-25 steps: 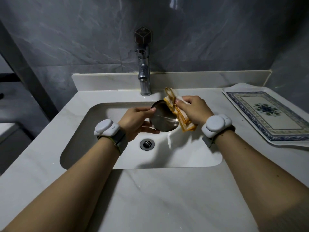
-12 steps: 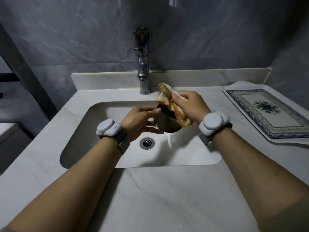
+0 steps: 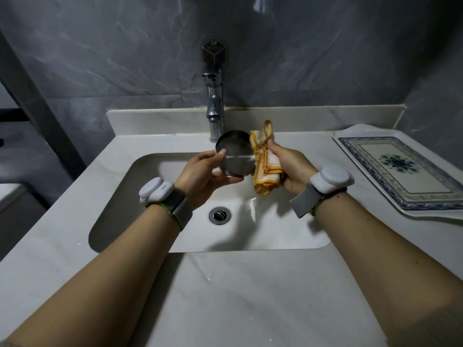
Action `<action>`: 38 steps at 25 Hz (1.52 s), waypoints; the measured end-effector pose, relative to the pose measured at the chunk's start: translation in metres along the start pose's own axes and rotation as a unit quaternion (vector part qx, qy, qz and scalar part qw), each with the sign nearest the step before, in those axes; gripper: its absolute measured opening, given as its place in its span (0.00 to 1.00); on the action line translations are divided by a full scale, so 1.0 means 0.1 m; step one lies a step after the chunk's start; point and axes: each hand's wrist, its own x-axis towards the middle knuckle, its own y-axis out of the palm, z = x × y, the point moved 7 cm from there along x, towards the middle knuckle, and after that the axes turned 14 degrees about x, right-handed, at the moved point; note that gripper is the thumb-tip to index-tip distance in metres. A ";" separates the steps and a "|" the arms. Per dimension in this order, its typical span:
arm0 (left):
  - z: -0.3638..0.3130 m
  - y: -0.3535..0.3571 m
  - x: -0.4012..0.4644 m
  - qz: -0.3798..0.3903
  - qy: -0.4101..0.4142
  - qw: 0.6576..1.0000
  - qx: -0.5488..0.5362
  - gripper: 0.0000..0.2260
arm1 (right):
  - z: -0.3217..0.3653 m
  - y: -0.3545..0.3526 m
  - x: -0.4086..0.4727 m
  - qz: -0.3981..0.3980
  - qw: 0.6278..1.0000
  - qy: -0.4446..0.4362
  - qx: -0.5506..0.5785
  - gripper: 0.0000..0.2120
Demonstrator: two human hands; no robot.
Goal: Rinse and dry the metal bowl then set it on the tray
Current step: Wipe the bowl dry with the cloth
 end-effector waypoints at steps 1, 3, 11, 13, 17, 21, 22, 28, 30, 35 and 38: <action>0.00 0.02 -0.01 0.007 0.001 1.000 0.004 0.15 | -0.01 0.03 0.01 0.019 1.000 0.000 -0.011 0.17; -0.01 0.02 -0.02 0.004 -0.002 1.000 0.020 0.16 | -0.01 0.03 0.01 0.039 0.998 -0.016 -0.050 0.17; 0.04 0.08 -0.17 0.028 -0.058 0.967 0.246 0.16 | 0.20 0.12 -0.12 0.077 0.939 -0.171 -0.287 0.03; 0.06 0.09 -0.17 0.029 -0.070 0.970 0.229 0.18 | 0.18 0.18 -0.15 0.095 0.933 -0.180 -0.296 0.02; 0.08 0.11 -0.16 0.042 -0.063 0.982 0.174 0.18 | 0.17 0.12 -0.11 0.072 0.940 -0.164 -0.289 0.14; 0.05 0.09 -0.12 0.023 -0.047 0.996 0.076 0.16 | 0.18 0.04 -0.08 0.040 0.966 -0.127 -0.219 0.19; 0.05 0.09 -0.11 0.020 -0.044 0.997 0.055 0.16 | 0.18 0.04 -0.08 0.038 0.969 -0.121 -0.212 0.19; 0.03 0.05 -0.13 0.007 -0.040 0.995 0.092 0.14 | 0.19 0.05 -0.12 0.043 0.964 -0.134 -0.227 0.15; 0.03 0.03 -0.14 0.010 -0.046 0.991 0.122 0.13 | 0.22 0.07 -0.14 0.056 0.959 -0.148 -0.234 0.14; 0.06 0.06 -0.15 0.038 -0.060 0.984 0.166 0.12 | 0.27 0.10 -0.18 0.091 0.942 -0.177 -0.269 0.13; 0.10 0.06 -0.12 0.050 -0.054 0.977 0.201 0.13 | 0.27 0.14 -0.20 0.129 0.934 -0.174 -0.284 0.09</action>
